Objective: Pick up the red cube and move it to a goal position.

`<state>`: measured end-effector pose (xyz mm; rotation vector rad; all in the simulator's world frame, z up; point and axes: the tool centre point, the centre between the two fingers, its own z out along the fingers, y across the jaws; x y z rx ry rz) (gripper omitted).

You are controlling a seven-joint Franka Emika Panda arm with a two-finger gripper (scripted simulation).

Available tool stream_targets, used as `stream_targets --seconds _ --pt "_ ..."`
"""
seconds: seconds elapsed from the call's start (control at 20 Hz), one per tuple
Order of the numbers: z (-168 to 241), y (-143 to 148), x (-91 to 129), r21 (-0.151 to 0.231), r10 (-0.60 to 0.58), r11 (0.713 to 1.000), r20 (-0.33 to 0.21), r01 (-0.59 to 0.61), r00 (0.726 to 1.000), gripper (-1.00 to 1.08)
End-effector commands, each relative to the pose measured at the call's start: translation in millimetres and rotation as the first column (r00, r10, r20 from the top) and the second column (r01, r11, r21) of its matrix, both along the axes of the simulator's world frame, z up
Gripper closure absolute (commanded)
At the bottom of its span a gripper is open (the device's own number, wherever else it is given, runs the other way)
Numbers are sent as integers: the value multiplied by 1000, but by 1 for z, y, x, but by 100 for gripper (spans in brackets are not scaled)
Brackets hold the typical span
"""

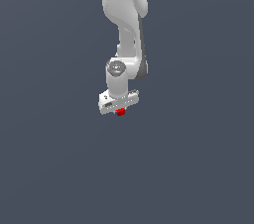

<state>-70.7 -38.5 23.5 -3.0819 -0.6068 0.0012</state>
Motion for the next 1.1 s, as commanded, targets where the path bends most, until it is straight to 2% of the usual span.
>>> stream_targets --seconds 0.0,0.35,1.05 --pt "6 2 0 0 0 1000 1 0 1000 108" --pt "38 13 -4 -1 1 1000 1 -1 1000 108" --pt "142 48 -14 -1 1 1000 1 -1 1000 108"
